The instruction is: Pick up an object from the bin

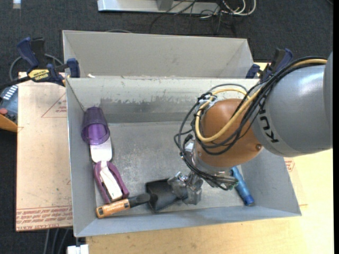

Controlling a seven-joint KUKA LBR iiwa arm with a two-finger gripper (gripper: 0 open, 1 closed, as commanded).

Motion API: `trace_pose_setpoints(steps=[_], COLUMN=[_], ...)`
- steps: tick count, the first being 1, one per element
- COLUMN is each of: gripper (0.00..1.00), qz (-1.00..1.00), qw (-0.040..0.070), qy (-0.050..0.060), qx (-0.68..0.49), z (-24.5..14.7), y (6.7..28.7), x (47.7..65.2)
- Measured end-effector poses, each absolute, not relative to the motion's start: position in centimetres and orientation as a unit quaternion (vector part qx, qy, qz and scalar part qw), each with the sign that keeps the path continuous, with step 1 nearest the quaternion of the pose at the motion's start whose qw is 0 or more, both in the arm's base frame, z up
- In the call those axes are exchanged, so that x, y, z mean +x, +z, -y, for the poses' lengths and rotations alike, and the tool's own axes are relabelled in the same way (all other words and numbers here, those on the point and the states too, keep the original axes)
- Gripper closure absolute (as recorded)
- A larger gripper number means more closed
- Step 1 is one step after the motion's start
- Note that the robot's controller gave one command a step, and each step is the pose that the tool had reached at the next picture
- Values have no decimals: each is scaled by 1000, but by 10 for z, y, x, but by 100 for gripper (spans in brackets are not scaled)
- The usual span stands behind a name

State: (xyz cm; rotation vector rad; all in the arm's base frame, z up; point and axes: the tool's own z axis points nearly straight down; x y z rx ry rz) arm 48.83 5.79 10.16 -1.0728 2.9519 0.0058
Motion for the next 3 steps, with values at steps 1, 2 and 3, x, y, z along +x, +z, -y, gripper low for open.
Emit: trace_pose_setpoints(steps=[1,2,3], gripper=[100,100,100], qz=[-940,-938,-931], qw=[0,3,5], qy=[2,2,1], qx=[-341,-347,-365], z=[-58,-62,-55], y=[102,166,225], x=[488,479,496])
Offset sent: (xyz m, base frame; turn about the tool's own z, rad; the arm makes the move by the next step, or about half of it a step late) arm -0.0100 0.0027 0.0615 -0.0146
